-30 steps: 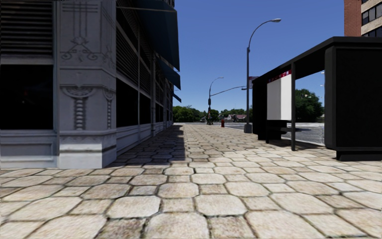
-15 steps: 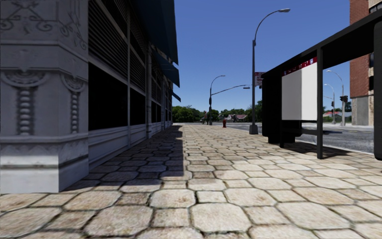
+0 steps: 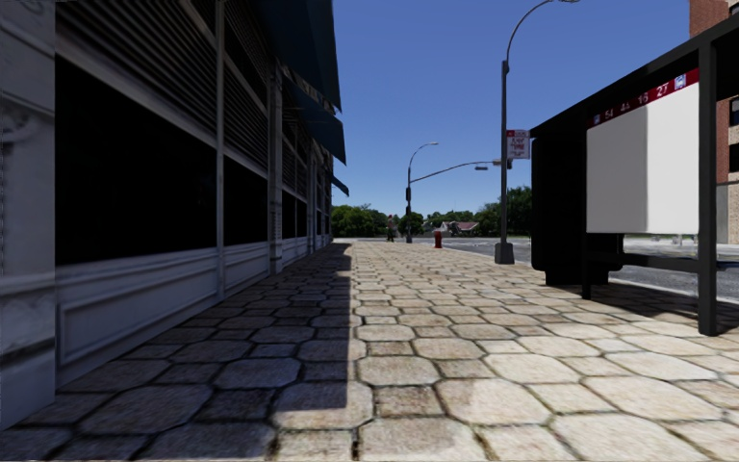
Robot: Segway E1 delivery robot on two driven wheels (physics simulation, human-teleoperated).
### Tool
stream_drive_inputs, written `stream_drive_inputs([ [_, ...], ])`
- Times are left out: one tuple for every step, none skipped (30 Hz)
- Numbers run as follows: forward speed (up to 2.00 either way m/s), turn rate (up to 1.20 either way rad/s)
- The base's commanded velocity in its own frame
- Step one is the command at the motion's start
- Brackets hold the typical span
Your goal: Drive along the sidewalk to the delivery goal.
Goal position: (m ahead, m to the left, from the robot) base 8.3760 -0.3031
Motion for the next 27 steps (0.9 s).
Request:
stream_drive_inputs([
  [2.00, 0.00],
  [2.00, 0.00],
  [2.00, 0.00],
  [2.00, 0.00],
  [2.00, 0.00],
  [2.00, 0.00],
  [2.00, 0.00],
  [2.00, 0.00],
  [2.00, 0.00],
  [2.00, 0.00],
  [2.00, 0.00],
  [2.00, 0.00],
  [2.00, 0.00],
  [2.00, 0.00],
  [2.00, 0.00],
  [2.00, 0.00],
  [2.00, 0.00],
  [2.00, 0.00],
  [2.00, 0.00],
  [2.00, 0.00],
  [2.00, 0.00],
  [2.00, 0.00],
  [2.00, 0.00],
  [2.00, -0.03],
  [2.00, -0.09],
  [2.00, -0.09],
  [2.00, -0.13],
])
